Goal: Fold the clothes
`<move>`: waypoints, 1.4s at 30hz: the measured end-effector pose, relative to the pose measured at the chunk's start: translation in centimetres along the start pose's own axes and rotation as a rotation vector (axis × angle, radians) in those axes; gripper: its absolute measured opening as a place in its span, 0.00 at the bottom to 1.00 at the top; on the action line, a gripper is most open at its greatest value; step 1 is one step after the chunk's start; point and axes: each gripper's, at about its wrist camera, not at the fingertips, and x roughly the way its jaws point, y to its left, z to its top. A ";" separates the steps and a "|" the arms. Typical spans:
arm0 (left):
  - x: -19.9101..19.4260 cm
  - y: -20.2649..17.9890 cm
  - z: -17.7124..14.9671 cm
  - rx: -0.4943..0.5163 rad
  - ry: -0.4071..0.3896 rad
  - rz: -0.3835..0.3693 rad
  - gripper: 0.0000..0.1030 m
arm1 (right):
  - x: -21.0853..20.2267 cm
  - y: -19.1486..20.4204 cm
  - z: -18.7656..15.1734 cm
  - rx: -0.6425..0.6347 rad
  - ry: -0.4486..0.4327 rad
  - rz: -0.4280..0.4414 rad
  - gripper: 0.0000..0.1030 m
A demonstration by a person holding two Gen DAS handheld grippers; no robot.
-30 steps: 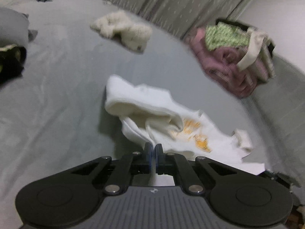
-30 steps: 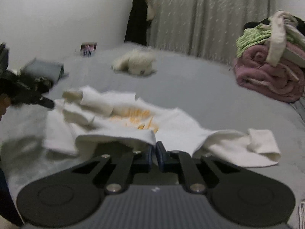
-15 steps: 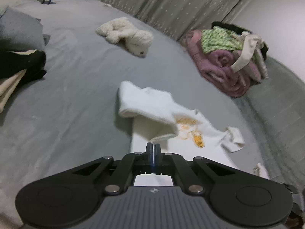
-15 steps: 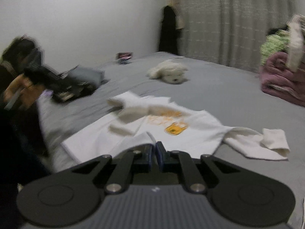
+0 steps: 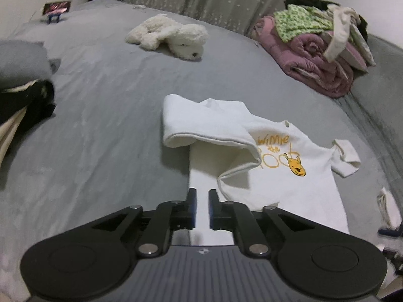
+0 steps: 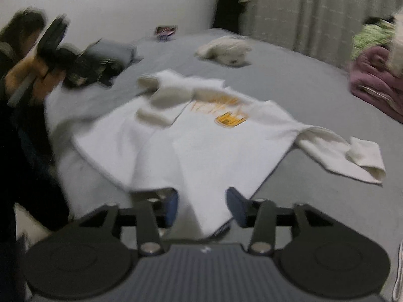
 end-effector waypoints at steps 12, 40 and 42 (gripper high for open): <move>3.7 -6.0 2.0 0.180 0.004 0.003 0.43 | -0.3 -6.6 2.9 0.422 -0.239 0.111 0.58; 0.8 12.7 8.6 -0.672 -0.386 0.118 0.04 | 8.4 -5.1 4.3 0.378 0.000 -0.091 0.58; 0.2 14.9 8.0 -0.755 -0.405 0.076 0.04 | 8.4 -5.1 4.3 0.378 -0.001 -0.090 0.58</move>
